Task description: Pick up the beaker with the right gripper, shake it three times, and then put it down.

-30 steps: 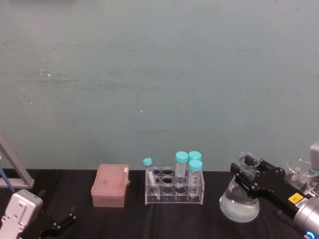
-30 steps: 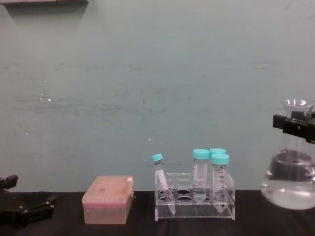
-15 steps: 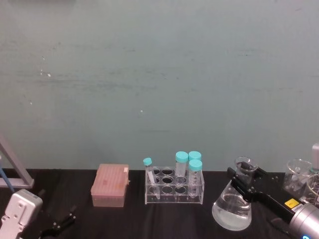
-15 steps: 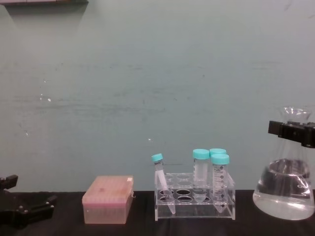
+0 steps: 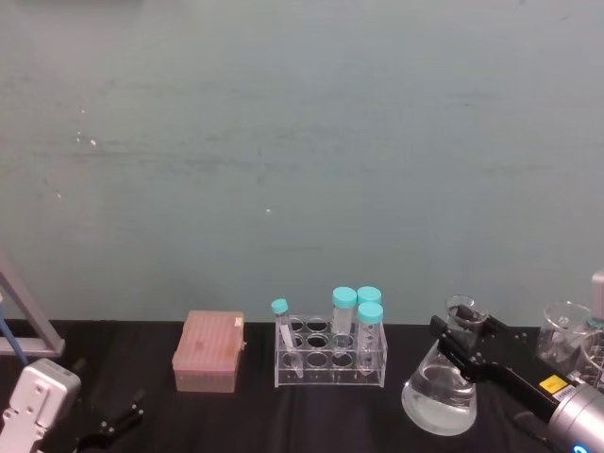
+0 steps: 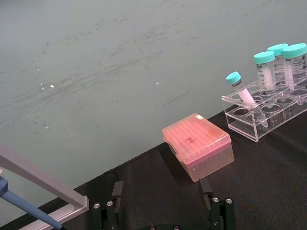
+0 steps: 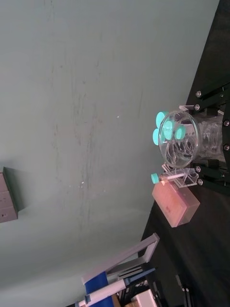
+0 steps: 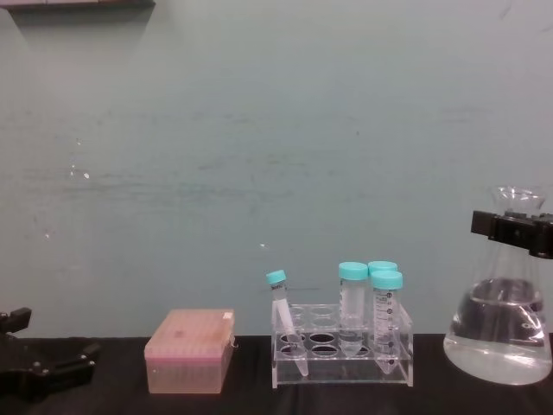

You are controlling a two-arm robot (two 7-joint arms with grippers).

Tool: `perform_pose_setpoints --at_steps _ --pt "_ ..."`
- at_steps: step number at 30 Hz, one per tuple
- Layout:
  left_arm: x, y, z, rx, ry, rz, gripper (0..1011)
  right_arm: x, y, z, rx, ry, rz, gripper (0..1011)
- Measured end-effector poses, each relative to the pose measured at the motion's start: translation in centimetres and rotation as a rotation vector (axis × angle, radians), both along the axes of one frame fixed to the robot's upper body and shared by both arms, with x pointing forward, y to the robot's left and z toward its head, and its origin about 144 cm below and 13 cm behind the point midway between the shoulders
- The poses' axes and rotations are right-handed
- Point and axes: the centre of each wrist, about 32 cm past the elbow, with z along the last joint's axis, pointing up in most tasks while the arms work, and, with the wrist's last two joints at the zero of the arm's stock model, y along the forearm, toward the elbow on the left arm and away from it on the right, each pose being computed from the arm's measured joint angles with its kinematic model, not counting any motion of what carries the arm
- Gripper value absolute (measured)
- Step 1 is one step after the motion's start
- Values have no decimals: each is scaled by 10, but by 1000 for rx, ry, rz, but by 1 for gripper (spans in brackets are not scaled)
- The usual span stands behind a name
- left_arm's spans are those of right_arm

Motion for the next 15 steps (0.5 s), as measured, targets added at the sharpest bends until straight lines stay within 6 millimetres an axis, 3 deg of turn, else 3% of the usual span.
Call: perform_pose_setpoints --at_steps 15 --pt "0 0 0 0 0 0 1000 0 0 0 0 -2 -1 458"
